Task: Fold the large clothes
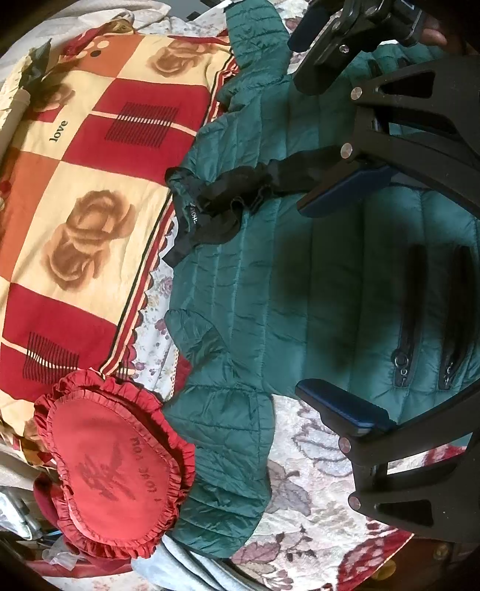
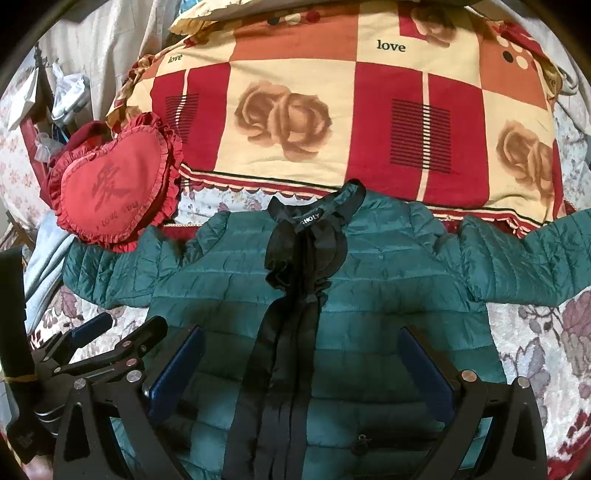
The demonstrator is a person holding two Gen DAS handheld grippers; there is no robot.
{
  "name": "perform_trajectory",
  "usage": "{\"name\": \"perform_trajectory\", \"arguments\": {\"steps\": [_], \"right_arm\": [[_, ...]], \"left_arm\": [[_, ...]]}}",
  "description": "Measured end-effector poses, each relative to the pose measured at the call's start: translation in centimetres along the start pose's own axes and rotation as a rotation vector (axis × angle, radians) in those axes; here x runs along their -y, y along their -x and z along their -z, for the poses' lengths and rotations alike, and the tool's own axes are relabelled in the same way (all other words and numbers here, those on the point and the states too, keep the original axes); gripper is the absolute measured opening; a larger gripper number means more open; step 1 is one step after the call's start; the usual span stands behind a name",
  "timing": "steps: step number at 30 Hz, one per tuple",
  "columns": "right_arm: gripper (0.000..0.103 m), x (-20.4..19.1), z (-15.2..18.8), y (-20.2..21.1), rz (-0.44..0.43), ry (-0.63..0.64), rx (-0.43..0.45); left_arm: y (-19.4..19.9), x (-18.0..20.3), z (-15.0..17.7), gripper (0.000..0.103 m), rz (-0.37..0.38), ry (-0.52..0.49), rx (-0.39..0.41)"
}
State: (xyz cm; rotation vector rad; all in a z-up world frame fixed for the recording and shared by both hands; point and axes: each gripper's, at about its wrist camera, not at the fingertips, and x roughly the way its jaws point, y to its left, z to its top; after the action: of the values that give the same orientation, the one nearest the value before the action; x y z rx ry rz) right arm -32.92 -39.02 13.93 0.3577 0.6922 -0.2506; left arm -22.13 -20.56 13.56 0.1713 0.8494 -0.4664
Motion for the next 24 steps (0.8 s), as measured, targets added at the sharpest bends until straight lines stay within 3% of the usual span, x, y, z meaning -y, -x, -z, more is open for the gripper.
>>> {"name": "perform_trajectory", "arguments": {"steps": [9, 24], "right_arm": [[0.103, 0.0, 0.6, -0.6, 0.052, 0.031, -0.023], [0.103, -0.1, 0.9, -1.0, 0.007, -0.009, -0.039]], "left_arm": [[-0.1, 0.1, 0.0, 0.089, -0.001, 0.001, 0.000], [-0.7, -0.3, 0.6, 0.089, -0.017, -0.001, -0.003]]}}
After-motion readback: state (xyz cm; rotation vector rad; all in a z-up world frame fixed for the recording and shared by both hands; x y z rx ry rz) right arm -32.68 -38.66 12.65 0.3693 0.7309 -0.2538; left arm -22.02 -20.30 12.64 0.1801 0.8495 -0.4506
